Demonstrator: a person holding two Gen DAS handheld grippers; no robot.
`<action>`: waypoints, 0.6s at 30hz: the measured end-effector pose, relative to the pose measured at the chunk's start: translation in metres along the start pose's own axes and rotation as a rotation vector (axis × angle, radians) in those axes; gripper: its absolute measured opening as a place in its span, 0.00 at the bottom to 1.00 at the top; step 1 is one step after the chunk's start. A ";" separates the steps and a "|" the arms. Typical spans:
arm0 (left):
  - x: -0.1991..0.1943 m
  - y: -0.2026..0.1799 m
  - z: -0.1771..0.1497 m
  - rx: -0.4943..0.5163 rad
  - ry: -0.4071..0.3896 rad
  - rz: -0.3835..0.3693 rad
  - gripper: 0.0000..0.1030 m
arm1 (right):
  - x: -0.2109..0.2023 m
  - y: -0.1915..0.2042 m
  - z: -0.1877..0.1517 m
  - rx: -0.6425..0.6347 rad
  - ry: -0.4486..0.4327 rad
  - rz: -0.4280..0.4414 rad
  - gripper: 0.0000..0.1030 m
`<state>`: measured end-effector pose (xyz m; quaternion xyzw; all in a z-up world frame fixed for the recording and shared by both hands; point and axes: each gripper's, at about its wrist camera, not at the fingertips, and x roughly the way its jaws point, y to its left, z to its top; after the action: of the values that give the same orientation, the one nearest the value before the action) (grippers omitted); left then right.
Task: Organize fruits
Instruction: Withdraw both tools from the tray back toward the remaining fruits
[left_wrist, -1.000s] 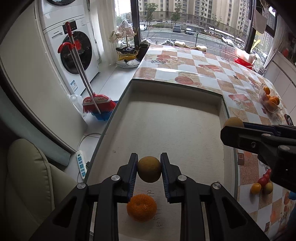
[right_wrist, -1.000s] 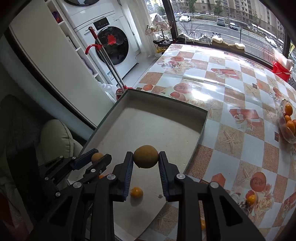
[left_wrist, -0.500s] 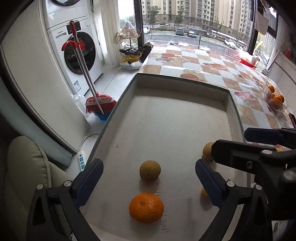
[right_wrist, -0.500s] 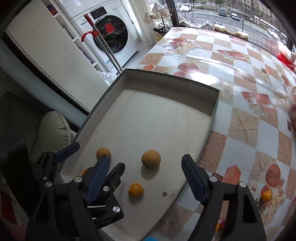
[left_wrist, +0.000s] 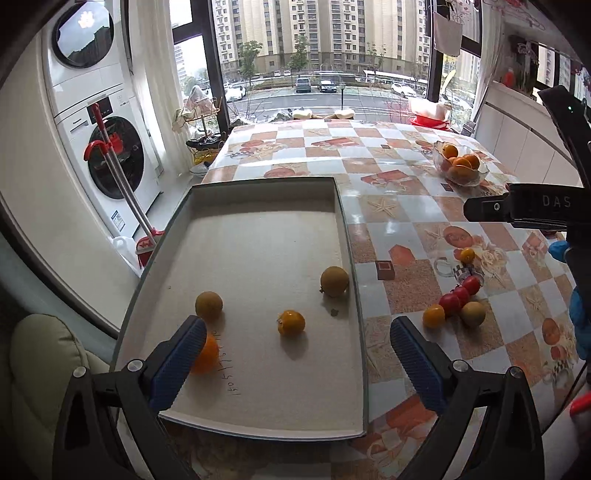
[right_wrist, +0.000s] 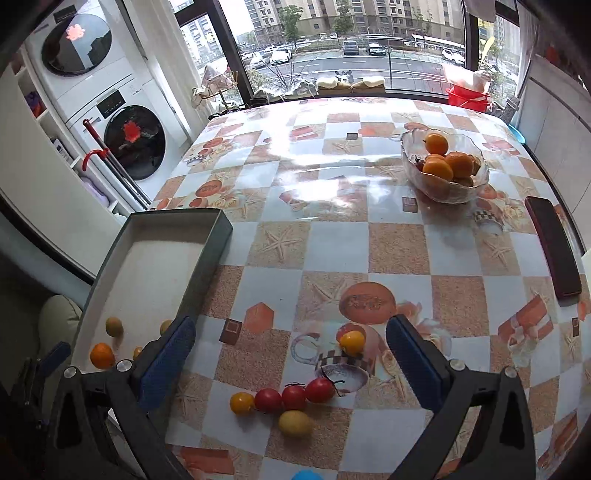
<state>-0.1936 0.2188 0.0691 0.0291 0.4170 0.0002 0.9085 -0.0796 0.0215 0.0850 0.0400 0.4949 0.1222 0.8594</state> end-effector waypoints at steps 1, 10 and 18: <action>-0.002 -0.016 -0.006 0.034 -0.002 -0.016 0.97 | 0.000 -0.015 -0.007 0.023 0.004 -0.029 1.00; 0.016 -0.123 -0.054 0.251 0.037 -0.050 0.97 | -0.007 -0.124 -0.077 0.146 -0.017 -0.287 1.00; 0.026 -0.115 -0.060 0.120 0.053 -0.096 0.99 | -0.001 -0.139 -0.096 0.155 -0.064 -0.353 1.00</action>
<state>-0.2248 0.1079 0.0049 0.0634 0.4410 -0.0673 0.8927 -0.1393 -0.1178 0.0110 0.0227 0.4746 -0.0701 0.8771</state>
